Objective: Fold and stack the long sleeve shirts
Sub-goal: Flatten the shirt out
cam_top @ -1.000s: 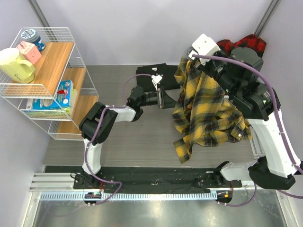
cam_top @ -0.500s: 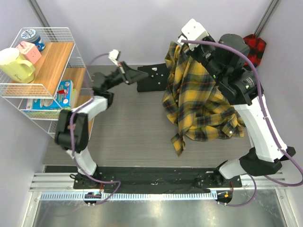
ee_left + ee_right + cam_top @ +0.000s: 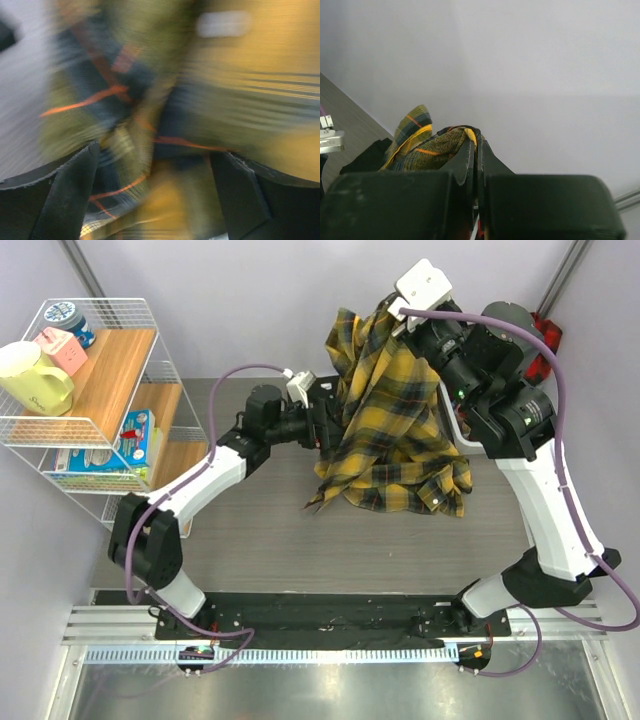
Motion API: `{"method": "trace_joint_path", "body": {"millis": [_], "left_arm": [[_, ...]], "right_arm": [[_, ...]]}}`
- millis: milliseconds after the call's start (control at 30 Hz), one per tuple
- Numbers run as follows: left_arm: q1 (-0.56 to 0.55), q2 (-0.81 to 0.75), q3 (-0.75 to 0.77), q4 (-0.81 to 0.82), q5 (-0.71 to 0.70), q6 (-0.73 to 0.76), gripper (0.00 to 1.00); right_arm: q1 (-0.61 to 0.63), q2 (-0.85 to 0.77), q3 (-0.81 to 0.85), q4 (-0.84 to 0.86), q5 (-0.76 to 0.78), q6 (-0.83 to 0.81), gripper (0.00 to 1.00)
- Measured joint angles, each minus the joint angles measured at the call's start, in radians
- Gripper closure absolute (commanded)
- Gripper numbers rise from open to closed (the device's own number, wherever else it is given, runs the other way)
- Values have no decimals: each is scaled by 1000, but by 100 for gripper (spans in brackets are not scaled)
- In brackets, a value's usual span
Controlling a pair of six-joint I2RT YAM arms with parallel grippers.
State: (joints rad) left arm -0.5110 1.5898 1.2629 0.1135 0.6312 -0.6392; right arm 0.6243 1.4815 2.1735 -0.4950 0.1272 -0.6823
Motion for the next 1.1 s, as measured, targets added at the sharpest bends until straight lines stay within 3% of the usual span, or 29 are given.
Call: {"method": "trace_joint_path", "body": {"millis": [33, 167, 300, 367, 433, 467, 667, 867, 967, 1100], "left_arm": [[-1, 16, 6, -33, -25, 18, 32], [55, 40, 5, -157, -119, 83, 47], [157, 42, 6, -179, -151, 101, 64], [193, 49, 12, -186, -151, 104, 77], [204, 64, 21, -182, -139, 103, 97], [202, 71, 24, -179, -129, 102, 100], [218, 85, 36, -150, -40, 93, 100], [353, 56, 208, -151, 37, 109, 100], [396, -17, 312, -187, 57, 179, 100], [399, -141, 478, -240, 88, 278, 100]], "right_arm": [[0, -2, 0, 0, 0, 3, 99], [0, -22, -6, 1, 2, 3, 99], [0, -56, -11, 2, 5, 2, 99], [0, -70, -11, 2, 6, 1, 99], [0, -81, -11, 3, 7, -1, 99], [0, -86, -11, 4, 10, -5, 99], [-7, -114, -53, 60, 42, -47, 99], [-76, -73, -98, 185, 17, -60, 99], [-102, 44, -11, 251, -13, -43, 99], [-124, 289, 249, 319, -44, -2, 99]]}}
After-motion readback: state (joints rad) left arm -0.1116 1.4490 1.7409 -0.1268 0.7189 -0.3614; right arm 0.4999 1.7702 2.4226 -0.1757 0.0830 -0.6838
